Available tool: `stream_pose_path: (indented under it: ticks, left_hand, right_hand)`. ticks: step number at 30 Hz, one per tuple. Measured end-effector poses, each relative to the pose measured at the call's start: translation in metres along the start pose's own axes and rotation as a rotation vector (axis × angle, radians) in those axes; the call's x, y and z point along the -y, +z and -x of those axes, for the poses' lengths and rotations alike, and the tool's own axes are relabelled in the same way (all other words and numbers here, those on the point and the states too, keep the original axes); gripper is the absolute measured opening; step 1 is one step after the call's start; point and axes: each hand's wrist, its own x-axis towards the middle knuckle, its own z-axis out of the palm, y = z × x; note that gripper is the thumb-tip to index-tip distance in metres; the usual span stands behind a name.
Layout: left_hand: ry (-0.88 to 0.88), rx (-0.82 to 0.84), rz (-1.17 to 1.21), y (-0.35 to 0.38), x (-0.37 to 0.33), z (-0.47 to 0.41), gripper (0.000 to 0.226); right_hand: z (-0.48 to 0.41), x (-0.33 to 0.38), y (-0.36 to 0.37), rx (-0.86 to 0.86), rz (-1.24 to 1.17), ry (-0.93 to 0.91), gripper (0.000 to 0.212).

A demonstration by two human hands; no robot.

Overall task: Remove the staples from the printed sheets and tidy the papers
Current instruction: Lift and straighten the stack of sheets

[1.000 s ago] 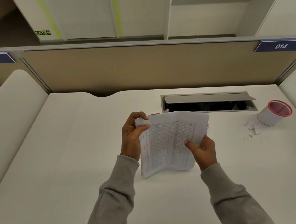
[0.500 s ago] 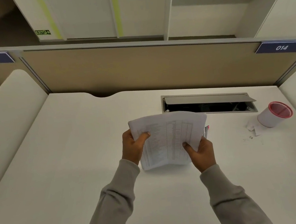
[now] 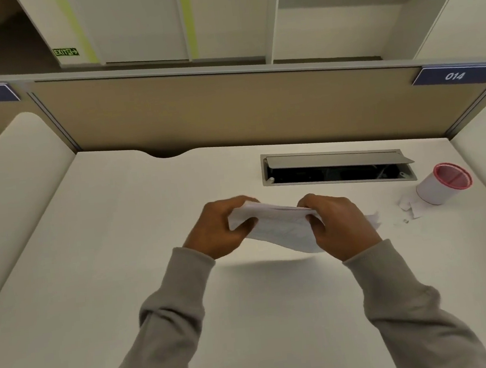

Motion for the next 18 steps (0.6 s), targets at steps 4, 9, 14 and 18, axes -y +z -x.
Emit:
stream_pose_path:
  ticks: [4, 9, 14, 18]
  left_hand:
    - [-0.141, -0.166, 0.102, 0.013, 0.024, 0.016, 0.015]
    - [-0.369, -0.261, 0.204, 0.012, 0.054, 0.037, 0.012]
    - [-0.501, -0.303, 0.302, 0.024, 0.070, 0.044, 0.010]
    - [-0.504, -0.301, 0.388, 0.033, 0.069, 0.040, 0.010]
  right_hand:
    - [0.007, -0.018, -0.006, -0.009, 0.033, 0.046, 0.014]
    - [0.031, -0.071, -0.008, -0.037, -0.413, 0.358, 0.040]
    - [0.044, -0.082, 0.041, -0.026, -0.955, 0.574, 0.040]
    - [0.045, -0.076, 0.072, -0.053, -0.902, 0.661, 0.031]
